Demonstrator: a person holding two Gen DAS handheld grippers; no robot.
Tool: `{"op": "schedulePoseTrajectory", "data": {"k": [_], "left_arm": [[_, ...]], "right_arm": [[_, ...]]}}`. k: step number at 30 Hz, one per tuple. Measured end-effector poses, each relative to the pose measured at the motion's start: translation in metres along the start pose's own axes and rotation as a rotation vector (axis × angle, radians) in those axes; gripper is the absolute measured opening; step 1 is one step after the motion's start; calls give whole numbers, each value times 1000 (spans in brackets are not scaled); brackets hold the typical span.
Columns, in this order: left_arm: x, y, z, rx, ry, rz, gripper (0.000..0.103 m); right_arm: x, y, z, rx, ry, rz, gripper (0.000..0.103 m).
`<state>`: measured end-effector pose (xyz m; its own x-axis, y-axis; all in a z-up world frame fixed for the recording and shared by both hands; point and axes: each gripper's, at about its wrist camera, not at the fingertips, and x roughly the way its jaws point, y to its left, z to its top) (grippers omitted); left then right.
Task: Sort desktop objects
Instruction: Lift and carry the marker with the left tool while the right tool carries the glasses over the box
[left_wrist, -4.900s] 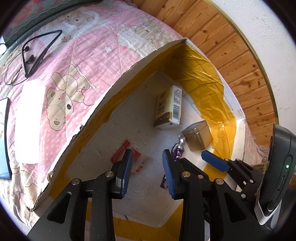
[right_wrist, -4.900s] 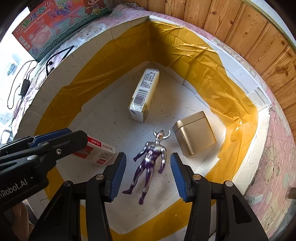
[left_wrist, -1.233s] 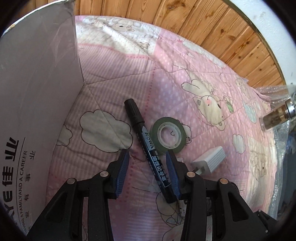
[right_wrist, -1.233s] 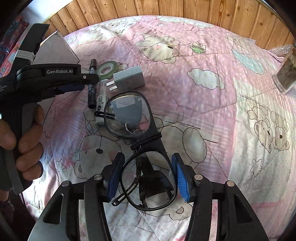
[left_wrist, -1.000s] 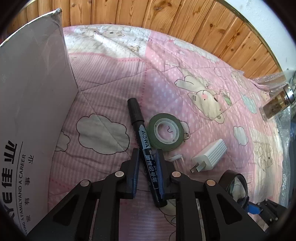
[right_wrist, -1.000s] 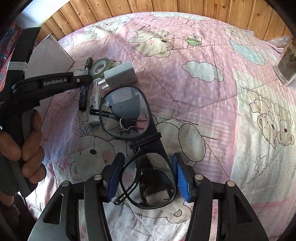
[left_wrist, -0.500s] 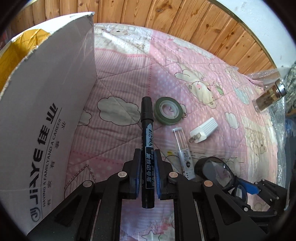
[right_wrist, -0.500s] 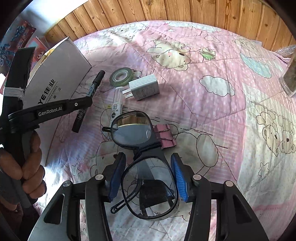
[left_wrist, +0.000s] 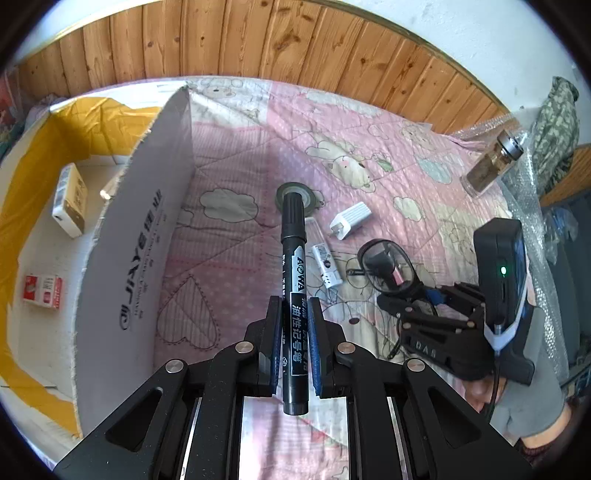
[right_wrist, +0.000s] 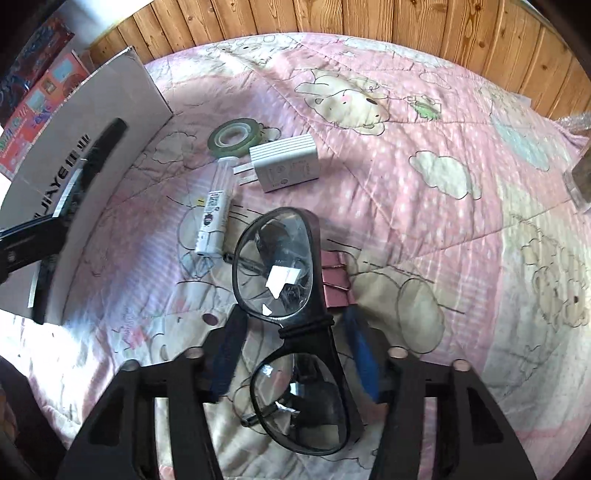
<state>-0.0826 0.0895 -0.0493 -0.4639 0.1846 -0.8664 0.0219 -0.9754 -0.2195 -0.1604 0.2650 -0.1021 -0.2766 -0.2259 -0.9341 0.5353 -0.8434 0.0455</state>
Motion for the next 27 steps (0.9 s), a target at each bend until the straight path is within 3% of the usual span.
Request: {"op": "schedulePoseTrajectory", "data": {"k": [6, 17, 27], "left_arm": [[-39, 13, -10, 21, -46, -5, 13], [-54, 26, -22, -15, -88, -51, 13], [-69, 26, -25, 2, -128, -70, 13]], "right_arm": [[-26, -12, -5, 83, -27, 84, 26], [-80, 29, -21, 79, -112, 182, 26], [-95, 81, -11, 40, -179, 269, 26]]}}
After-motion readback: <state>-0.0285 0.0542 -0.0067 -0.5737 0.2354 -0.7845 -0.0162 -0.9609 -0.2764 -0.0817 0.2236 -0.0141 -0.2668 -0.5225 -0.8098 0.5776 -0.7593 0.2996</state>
